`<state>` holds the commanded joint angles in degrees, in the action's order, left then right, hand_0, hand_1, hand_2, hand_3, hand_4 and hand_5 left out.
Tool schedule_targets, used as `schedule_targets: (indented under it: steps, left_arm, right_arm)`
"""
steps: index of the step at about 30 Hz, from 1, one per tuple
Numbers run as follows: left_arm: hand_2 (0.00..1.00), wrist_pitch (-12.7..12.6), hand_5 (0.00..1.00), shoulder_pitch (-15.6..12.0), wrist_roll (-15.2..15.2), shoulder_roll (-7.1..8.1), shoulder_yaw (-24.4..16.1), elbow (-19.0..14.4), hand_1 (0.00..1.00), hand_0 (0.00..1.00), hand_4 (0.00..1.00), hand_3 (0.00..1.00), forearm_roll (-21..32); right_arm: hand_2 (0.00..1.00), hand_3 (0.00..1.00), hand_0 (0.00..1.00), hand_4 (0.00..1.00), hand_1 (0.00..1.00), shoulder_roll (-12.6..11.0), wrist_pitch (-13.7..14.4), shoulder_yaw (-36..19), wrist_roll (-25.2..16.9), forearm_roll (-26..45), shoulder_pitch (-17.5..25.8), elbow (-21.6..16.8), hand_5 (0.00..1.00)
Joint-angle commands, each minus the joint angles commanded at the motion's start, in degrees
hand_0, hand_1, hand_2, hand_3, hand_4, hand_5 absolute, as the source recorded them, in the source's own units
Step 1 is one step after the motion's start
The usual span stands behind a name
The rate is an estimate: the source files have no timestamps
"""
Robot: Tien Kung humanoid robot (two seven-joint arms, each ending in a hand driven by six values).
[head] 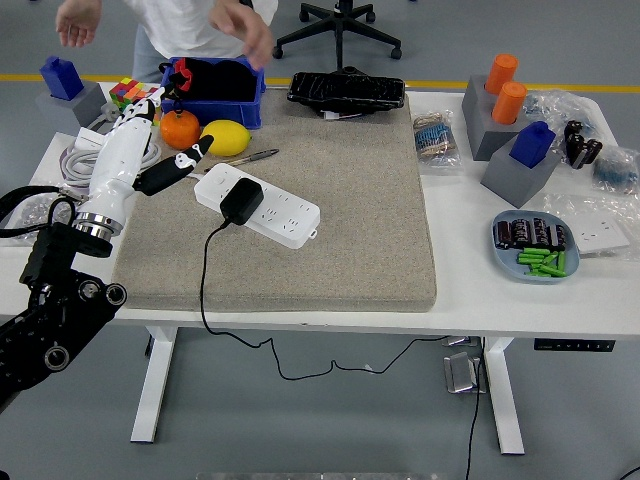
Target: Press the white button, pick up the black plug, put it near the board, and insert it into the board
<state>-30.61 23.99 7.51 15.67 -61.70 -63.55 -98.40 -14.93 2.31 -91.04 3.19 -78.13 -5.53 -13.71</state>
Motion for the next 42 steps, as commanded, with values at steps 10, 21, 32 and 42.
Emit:
schedule_targets:
  steps: [10,21,32,42]
  left_arm:
    - [0.877,2.63,0.754,-3.43,-2.98,0.10,-10.10,-2.49,0.927,0.985,0.823,0.868,-1.29]
    - [0.832,6.81,0.733,-4.35,-6.99,1.25,-14.92,-4.65,0.910,0.953,0.810,0.828,4.72]
    - [0.819,8.11,0.688,-5.40,-7.89,1.63,-20.08,-6.88,0.884,0.938,0.808,0.804,5.28]
    - [0.827,7.16,0.685,-6.36,-7.68,2.45,-20.52,-7.64,0.891,0.939,0.806,0.803,4.52]
  right_arm:
    - [0.544,0.586,0.614,0.658,0.542,-0.16,0.11,-0.26,0.05,0.11,-0.18,0.26,0.358]
    - [0.545,0.586,0.614,0.660,0.543,-0.71,0.09,0.03,0.03,0.48,-0.73,0.22,0.359]
    - [0.545,0.586,0.615,0.663,0.542,-0.76,0.16,-0.09,-0.05,0.45,-1.59,0.19,0.360]
    - [0.545,0.587,0.615,0.663,0.542,-1.23,0.19,2.24,-0.11,0.99,-1.22,0.27,0.359]
